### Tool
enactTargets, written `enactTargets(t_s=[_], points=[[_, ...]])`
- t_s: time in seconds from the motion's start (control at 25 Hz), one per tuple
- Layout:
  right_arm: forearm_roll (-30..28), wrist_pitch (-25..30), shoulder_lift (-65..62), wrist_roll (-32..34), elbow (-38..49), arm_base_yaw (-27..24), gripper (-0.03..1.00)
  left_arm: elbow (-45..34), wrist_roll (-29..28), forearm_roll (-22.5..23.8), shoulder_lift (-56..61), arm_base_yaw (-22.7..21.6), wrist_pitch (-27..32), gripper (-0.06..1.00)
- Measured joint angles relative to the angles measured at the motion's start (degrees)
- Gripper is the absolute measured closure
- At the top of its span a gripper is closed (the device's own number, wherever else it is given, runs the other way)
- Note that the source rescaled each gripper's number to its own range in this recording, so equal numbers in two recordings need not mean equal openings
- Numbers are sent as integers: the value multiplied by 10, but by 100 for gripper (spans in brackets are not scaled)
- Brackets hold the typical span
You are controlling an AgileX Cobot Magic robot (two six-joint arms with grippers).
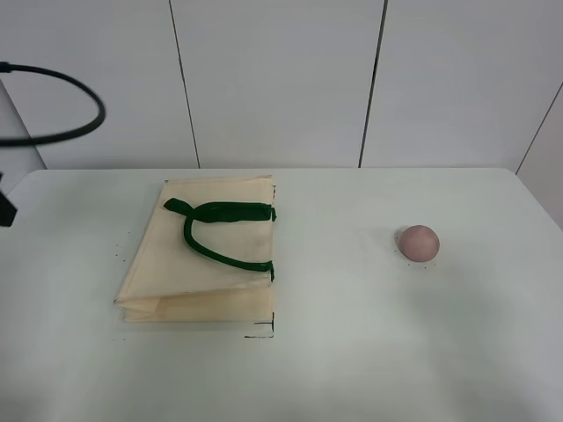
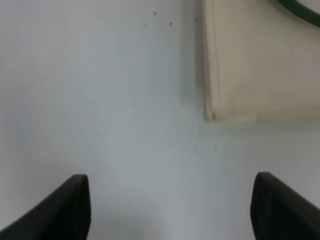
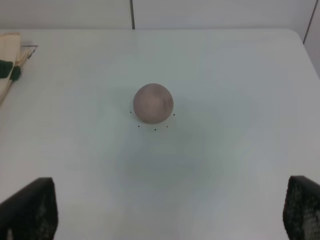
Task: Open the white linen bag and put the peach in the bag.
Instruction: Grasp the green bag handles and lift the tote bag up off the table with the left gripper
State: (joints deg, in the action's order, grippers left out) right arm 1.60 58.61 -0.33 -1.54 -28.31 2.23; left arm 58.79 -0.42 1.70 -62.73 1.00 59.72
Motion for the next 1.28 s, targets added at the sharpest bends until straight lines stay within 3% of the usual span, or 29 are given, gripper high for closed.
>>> enactTargets(t_s=[0.28, 0.48, 0.72, 0.92, 1.28], points=[[0, 0, 0, 0, 0, 0, -3, 175, 0, -2, -268, 0, -25, -2], [0, 0, 0, 0, 0, 0, -3, 262, -10, -6, -390, 21, -27, -2], [0, 0, 0, 0, 0, 0, -3, 325, -88, -8, -480, 96, -24, -2], [0, 0, 0, 0, 0, 0, -3, 371, -114, -13, -536, 155, -40, -2], [0, 0, 0, 0, 0, 0, -3, 399, -147, 2, -629, 159, -62, -2]])
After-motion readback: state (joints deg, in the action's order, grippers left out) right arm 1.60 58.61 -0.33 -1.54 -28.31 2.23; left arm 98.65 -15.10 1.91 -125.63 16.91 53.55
